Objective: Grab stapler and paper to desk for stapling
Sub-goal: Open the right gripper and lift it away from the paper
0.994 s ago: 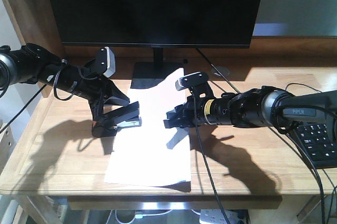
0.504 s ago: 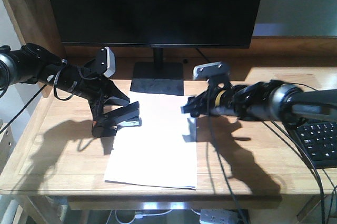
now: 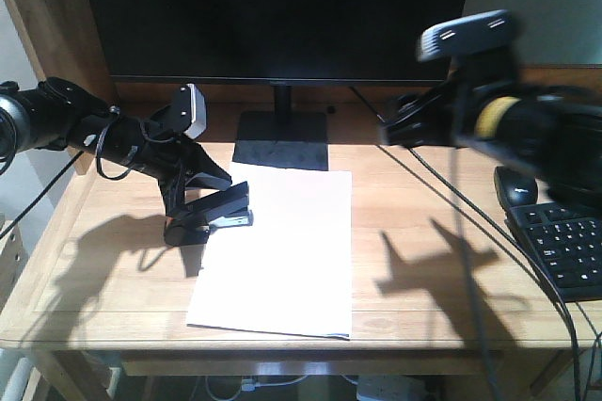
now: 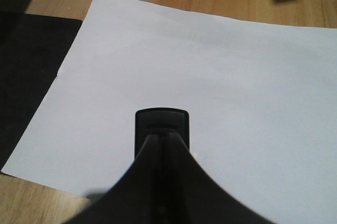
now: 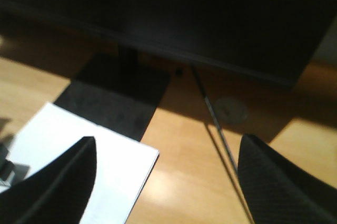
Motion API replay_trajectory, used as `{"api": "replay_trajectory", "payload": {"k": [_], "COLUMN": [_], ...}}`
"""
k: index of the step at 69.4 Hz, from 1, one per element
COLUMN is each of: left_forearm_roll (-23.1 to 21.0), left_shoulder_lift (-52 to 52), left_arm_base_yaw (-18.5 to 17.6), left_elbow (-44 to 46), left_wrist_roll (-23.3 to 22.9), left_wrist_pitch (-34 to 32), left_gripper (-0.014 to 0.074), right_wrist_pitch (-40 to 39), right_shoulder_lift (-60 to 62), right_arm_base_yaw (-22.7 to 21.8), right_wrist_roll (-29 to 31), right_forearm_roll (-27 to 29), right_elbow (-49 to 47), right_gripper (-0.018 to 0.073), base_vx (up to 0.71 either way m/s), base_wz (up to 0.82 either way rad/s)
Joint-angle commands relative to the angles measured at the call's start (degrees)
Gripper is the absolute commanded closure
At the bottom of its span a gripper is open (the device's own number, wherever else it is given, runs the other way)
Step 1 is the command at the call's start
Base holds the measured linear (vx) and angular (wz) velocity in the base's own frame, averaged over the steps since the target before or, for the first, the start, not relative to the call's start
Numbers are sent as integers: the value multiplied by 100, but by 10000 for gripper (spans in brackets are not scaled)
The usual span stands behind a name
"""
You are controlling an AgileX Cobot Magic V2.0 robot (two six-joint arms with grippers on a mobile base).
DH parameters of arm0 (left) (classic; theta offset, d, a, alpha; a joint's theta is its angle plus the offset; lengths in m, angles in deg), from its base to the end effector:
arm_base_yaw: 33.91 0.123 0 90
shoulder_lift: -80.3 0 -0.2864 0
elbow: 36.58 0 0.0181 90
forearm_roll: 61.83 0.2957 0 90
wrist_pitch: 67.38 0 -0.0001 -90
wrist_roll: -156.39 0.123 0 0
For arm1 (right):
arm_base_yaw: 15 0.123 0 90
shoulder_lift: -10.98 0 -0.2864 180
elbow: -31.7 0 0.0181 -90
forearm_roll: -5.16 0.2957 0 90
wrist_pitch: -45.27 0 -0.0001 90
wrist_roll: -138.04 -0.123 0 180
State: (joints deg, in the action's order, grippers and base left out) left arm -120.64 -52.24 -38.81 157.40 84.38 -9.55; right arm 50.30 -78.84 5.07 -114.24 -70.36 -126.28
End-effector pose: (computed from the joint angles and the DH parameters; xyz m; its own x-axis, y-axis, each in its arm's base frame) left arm 0.4842 -0.1310 0.1299 -0.0641 0.6411 -0.7648 0.9787 0.1904 0.0775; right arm 0.3728 0.1250 0.2681 -0.3530 -0.1879 -0.9165 -0.2887 0.9537 -0.0844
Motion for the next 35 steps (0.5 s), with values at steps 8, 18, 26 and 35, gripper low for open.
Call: {"api": "replay_trajectory", "payload": {"k": [8,18,26,35], "left_forearm_roll": [-326,-326,-326,-326], "left_shoulder_lift": [339,339,339,339], "left_arm_base_yaw": [-11,-11,-11,-11], "left_elbow": [143,143,143,143], "left_wrist_roll": [-52,-52,-52,-52], "left_wrist_pitch": [131,131,131,131], "left_gripper": [603,603,603,603], "right_wrist_pitch": [3,3,3,-4], "right_shoulder_lift": [1828,3002,3883,4873], "right_arm_base_yaw": [-8,-8,-8,-8], "right_wrist_roll": [295,351,351,351], "right_forearm_roll": [-69,-69,-69,-64], "right_elbow": [630,1273,1772,2387], "right_gripper": [23,23,23,23], "base_vx": [0,0,0,0], "base_wz": [0,0,0,0]}}
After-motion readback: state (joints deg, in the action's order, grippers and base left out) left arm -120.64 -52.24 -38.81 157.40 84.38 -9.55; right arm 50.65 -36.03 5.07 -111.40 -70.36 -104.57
